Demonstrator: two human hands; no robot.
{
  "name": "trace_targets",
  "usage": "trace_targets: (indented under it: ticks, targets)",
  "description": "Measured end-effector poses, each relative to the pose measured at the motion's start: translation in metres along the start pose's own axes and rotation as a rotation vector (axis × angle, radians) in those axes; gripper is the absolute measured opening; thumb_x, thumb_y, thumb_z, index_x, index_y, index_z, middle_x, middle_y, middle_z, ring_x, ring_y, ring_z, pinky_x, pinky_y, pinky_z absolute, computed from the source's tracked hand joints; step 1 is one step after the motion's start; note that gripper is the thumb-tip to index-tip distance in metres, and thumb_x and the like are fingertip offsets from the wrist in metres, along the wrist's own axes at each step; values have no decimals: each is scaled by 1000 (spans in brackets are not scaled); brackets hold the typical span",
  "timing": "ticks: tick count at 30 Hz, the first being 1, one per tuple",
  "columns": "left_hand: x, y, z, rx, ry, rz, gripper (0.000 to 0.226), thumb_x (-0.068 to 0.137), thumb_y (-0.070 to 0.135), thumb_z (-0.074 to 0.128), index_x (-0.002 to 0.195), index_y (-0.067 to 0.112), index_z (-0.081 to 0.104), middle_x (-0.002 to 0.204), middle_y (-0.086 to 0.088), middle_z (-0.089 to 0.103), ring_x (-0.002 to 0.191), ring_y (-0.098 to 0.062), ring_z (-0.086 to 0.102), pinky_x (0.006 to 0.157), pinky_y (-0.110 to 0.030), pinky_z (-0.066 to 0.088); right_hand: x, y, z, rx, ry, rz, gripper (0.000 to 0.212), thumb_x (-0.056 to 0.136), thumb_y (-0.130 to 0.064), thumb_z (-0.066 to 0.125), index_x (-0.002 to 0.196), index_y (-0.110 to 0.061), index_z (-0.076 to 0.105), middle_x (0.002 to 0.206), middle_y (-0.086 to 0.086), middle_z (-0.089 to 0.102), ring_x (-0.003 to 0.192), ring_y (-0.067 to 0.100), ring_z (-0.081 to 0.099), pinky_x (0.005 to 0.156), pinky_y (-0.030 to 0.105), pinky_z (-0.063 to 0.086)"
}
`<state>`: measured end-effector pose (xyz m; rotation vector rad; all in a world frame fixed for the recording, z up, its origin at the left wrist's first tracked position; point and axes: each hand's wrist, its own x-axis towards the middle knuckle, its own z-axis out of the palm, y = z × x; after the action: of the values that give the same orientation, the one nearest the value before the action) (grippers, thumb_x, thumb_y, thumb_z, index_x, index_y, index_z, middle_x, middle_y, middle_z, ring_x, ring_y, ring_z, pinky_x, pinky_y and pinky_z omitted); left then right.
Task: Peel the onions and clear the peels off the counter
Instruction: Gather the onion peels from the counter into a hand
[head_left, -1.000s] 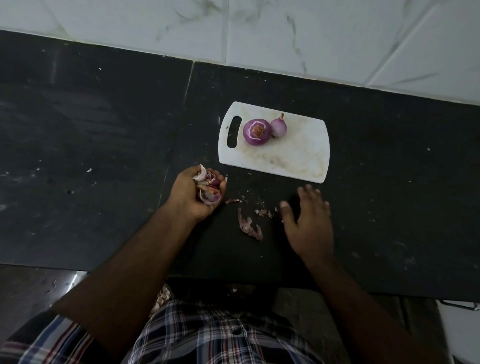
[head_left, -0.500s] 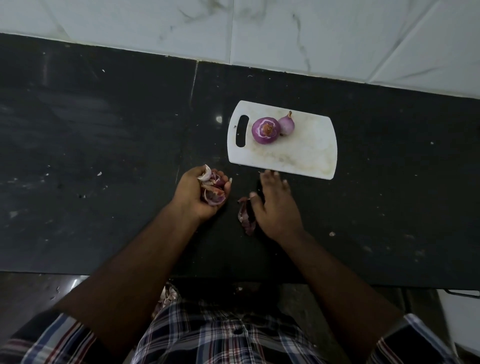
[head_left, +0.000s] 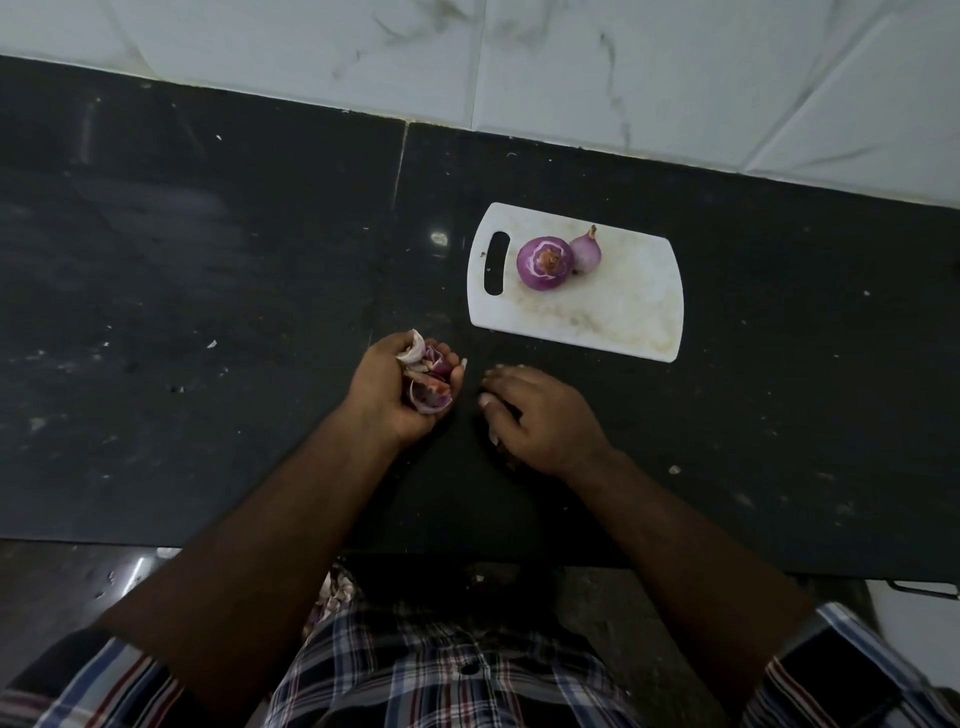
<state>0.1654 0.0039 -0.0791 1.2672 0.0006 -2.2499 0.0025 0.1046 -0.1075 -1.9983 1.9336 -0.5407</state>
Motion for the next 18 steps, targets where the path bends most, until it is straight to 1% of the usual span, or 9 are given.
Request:
trace_targets:
  ticks: [2,4,7,9,12,13,15,17,18]
  targets:
    - [0,0,-1,0,7,-3,31,100,29,50,80,9,63,78,-8,65,82,-21,63,59,-27,58,5,11,-14,-8,124,94,33,97,-31,54,118,-10,69,119,4,69,114,17,60,101,20,39]
    - [0,-2,-1,6,11,-6,29,100,29,51,82,9,63,78,-8,65,84,-22,63,60,-28,57,14,17,-20,-44,96,176,37,98,-31,54,124,-8,66,123,6,66,119,19,57,102,19,33]
    - [-2,-2,-1,22,7,-7,29,99,29,51,84,9,64,78,-8,66,84,-22,63,60,-27,58,7,9,-6,-64,-17,143,47,97,-35,49,133,-6,59,136,10,59,132,23,48,111,25,28]
    - [-2,0,-2,15,3,-4,28,99,29,51,84,9,64,79,-8,66,84,-22,63,60,-27,58,-8,-1,-1,-11,-48,96,45,98,-32,47,134,-8,59,138,8,58,133,19,47,113,25,31]
    - [-3,1,-5,14,-1,1,28,100,29,50,84,10,63,80,-7,66,83,-21,64,59,-27,58,-6,0,-5,49,41,94,37,99,-28,51,130,-11,63,134,5,60,128,15,50,110,20,33]
    - [-4,1,-5,18,-4,2,29,100,29,49,84,10,62,79,-7,65,82,-21,63,58,-27,59,-1,3,-7,49,64,144,39,99,-31,52,132,-12,61,138,4,58,132,15,47,112,22,32]
    - [-5,0,-7,27,-8,6,29,101,29,49,84,9,62,78,-6,65,81,-20,63,58,-26,58,8,7,-7,25,-12,210,50,99,-41,50,141,-14,52,151,3,46,144,17,34,119,33,27]
    - [-7,-2,-7,32,-16,2,29,101,29,48,83,9,62,77,-6,65,80,-20,63,59,-26,58,2,1,2,1,-125,149,60,97,-48,48,146,-13,47,158,4,36,150,20,22,123,38,17]
    - [-8,-3,-6,38,-21,3,30,101,29,48,84,9,61,77,-6,64,80,-20,62,61,-26,58,-4,-3,8,-9,-154,82,62,95,-49,49,145,-12,48,158,6,36,150,22,21,124,38,14]
